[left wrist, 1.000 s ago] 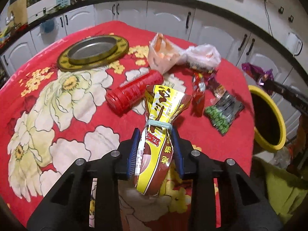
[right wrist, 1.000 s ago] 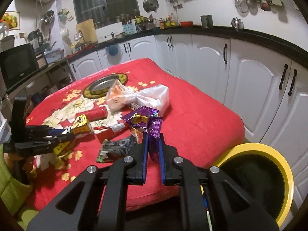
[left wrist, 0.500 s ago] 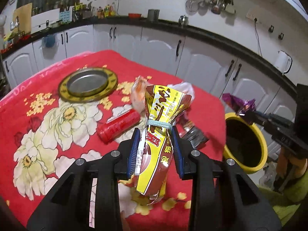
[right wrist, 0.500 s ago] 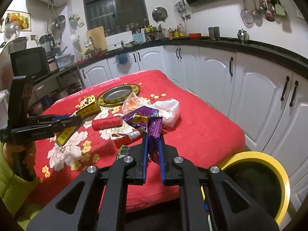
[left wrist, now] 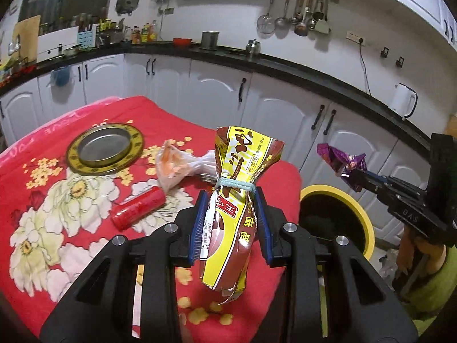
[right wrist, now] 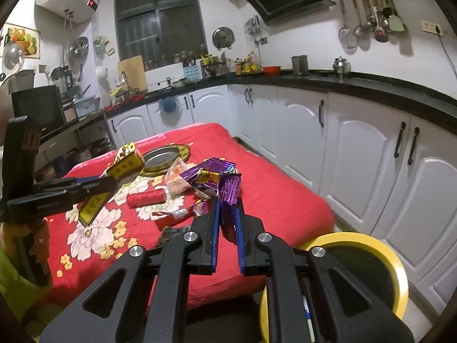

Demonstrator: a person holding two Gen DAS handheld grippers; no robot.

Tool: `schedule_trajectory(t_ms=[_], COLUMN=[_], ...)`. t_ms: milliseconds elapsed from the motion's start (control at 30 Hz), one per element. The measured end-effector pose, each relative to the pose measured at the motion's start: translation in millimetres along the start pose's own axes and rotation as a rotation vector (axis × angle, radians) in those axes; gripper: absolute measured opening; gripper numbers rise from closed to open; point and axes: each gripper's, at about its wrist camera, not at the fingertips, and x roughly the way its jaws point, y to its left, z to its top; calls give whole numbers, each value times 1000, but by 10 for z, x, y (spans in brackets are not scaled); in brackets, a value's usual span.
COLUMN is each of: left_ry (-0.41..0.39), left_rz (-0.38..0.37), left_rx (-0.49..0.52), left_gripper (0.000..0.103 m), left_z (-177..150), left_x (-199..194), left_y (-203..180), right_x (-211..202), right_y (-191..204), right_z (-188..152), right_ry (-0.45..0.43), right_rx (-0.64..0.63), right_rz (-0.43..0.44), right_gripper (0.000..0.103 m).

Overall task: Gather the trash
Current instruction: 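Carry the yellow packet and purple wrappers over the yellow bin with both tools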

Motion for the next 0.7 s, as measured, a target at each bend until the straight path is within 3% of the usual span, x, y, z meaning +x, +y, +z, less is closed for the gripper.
schedule_trajectory(t_ms=[700], left_ry=[14], left_rz=[-125], left_rx=[54], left_gripper=[25], left_z=[-40], left_x=[268], left_y=[-710], right_x=[-526], right_y=[-643], right_z=[-103], right_ry=[-51], right_rx=[60], right_rz=[-173], right_gripper=[10])
